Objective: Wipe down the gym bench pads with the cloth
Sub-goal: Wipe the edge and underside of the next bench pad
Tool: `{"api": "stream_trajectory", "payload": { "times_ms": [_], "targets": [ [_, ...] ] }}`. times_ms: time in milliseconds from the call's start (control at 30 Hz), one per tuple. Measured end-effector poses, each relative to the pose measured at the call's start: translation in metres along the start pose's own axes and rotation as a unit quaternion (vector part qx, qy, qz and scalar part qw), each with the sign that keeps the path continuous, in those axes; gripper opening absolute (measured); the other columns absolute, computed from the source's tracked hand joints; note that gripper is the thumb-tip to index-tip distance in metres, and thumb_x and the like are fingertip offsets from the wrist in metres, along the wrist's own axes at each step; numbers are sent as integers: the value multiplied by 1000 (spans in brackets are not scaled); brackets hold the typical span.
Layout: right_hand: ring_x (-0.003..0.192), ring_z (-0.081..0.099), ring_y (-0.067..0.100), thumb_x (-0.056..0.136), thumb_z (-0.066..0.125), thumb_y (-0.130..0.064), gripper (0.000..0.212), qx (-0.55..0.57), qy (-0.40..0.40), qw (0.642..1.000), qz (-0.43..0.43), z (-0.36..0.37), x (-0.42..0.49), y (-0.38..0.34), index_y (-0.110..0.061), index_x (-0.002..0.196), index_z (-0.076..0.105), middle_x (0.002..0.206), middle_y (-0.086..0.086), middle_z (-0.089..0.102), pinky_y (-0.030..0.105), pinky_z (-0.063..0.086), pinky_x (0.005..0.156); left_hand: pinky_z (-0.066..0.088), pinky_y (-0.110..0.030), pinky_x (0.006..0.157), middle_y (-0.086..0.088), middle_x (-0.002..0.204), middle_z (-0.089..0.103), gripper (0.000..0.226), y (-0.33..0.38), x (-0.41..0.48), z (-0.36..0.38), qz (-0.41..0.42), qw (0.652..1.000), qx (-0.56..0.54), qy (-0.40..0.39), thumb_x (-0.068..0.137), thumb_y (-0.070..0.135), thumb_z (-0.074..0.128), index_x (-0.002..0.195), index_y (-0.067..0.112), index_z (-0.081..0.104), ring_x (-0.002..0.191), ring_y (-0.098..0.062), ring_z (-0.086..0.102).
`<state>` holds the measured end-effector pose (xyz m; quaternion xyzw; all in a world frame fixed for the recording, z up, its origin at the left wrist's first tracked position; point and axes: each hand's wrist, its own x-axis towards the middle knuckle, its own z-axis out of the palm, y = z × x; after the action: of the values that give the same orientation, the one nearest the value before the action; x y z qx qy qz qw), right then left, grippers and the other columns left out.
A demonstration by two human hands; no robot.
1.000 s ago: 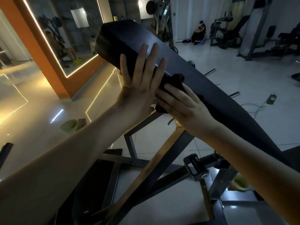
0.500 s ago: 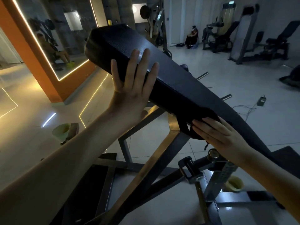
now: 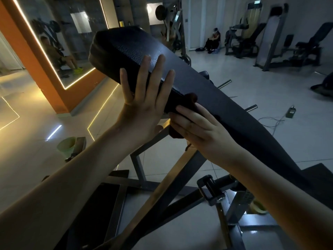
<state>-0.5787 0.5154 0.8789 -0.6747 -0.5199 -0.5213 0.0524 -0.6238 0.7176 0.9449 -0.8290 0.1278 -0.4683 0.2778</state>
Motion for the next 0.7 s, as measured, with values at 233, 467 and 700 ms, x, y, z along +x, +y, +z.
{"api": "stream_trajectory", "payload": {
  "times_ms": [233,467,700],
  "targets": [
    [149,16,20,100,41,-7,44,16,-107,991,72,-38,-110,21,-13,143,35,149,3,36,44,17,121,-26,-61,107,-22,158,-6,120,-2,-2,-3,5,997,-55,-52,67,47,69,153,6,-4,144,-46,-5],
    [150,10,19,102,42,-7,40,49,-58,996,50,-19,-68,17,-12,141,38,150,2,34,45,17,121,-26,-62,106,-25,157,-4,115,-1,0,-1,8,998,-43,-51,69,50,61,153,4,-3,143,-48,-5],
    [130,41,34,99,56,-6,24,71,66,995,25,5,32,5,-1,120,66,130,13,60,52,33,113,9,-71,103,-24,154,7,104,0,-3,5,-5,1000,20,-4,86,54,47,152,0,-12,140,-45,9]
  ]
}}
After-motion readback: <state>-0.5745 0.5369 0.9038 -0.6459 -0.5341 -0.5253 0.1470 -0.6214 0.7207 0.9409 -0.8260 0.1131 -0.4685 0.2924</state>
